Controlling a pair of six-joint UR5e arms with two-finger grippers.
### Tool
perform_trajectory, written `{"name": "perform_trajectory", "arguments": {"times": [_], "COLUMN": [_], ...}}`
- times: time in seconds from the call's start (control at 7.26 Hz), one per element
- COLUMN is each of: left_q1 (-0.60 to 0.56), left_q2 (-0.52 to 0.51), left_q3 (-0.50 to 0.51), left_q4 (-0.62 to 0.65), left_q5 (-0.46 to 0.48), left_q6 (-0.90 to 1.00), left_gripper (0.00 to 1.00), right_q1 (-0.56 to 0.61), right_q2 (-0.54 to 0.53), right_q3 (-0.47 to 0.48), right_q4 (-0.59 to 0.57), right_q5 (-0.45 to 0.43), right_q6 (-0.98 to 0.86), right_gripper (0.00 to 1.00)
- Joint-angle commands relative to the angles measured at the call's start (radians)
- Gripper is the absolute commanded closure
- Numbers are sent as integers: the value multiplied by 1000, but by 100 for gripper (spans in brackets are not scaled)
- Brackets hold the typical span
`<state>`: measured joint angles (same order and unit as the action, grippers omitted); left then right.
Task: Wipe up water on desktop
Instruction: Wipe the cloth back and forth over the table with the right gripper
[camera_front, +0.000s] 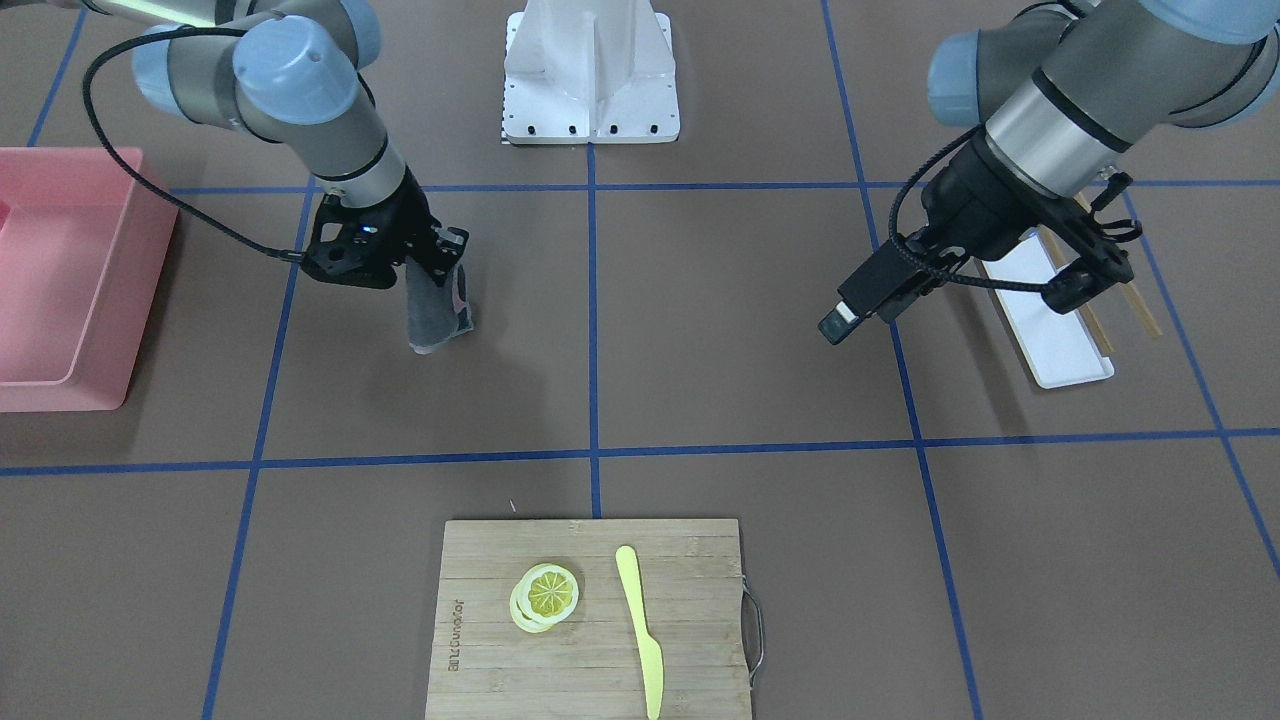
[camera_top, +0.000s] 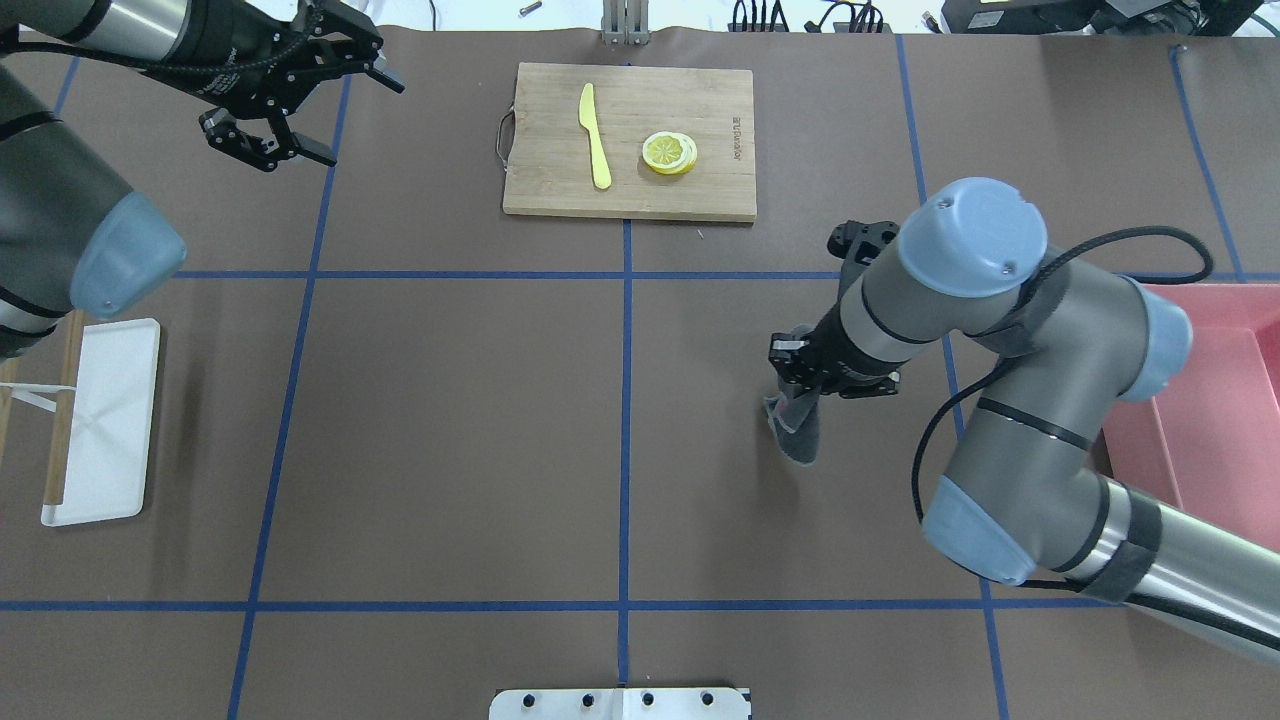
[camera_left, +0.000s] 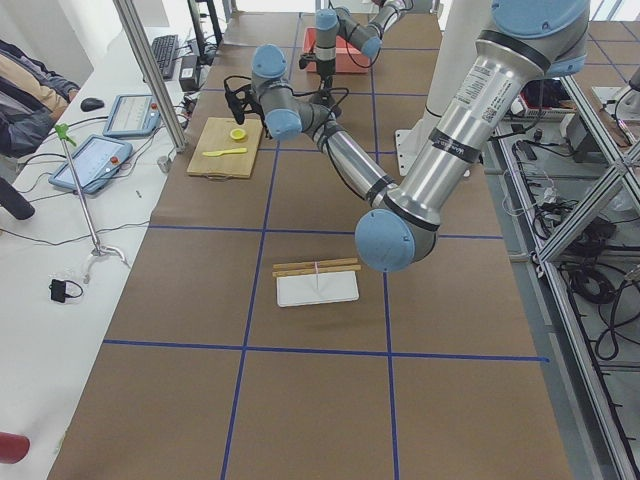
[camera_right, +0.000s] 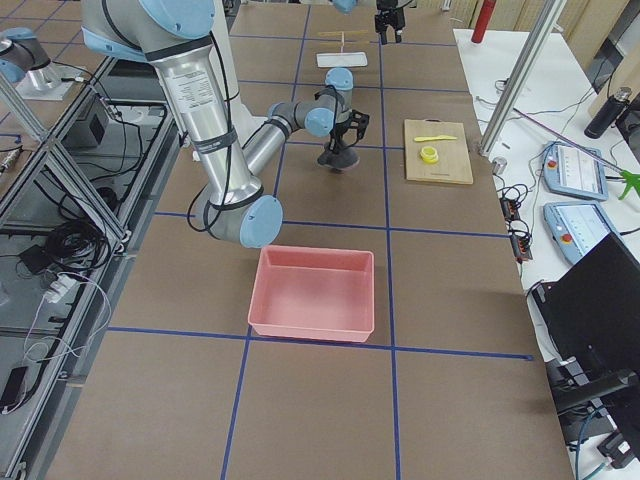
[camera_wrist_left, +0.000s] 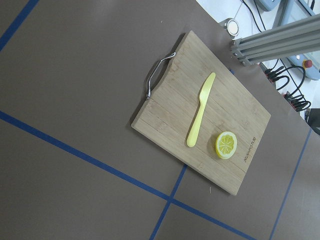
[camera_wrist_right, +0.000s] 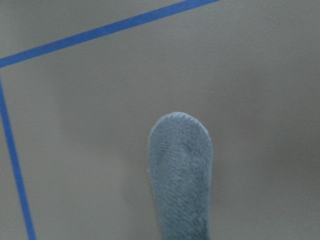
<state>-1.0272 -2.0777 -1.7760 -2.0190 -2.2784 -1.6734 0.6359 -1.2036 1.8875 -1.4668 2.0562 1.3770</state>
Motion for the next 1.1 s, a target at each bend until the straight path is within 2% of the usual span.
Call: {"name": "perform_trajectory", "arguments": {"times": [0.0,0.28,0.41,0.55,0.69,0.83,0.96], "left_q1": [-64,-161,-193,-223,-252,-254,-254], "left_q2": [112,218,279,345,382,389,398], "left_q3": [-19,-17,-14,-11,-7,-5,-6], "left_q4": [2,11,11,14,14,14,14], "left_q5": [0,8,14,14,10,7,7], "left_q6": [196,524,695,901,994,997,997], "left_gripper": [3,3,3,3,3,3,3], "right_q1": [22,-18,-77,-129,-183,-206,-205], "right_q2": [-51,14,85,137,223,313,334], "right_q3": [15,24,13,10,-34,-121,-148], "right_q4": [-3,-7,-10,-9,-9,-7,-7], "right_q5": [4,2,-10,-57,-124,-143,-145], "right_q6": [-52,15,99,155,233,275,275], "right_gripper": [100,100,100,100,100,100,100]}}
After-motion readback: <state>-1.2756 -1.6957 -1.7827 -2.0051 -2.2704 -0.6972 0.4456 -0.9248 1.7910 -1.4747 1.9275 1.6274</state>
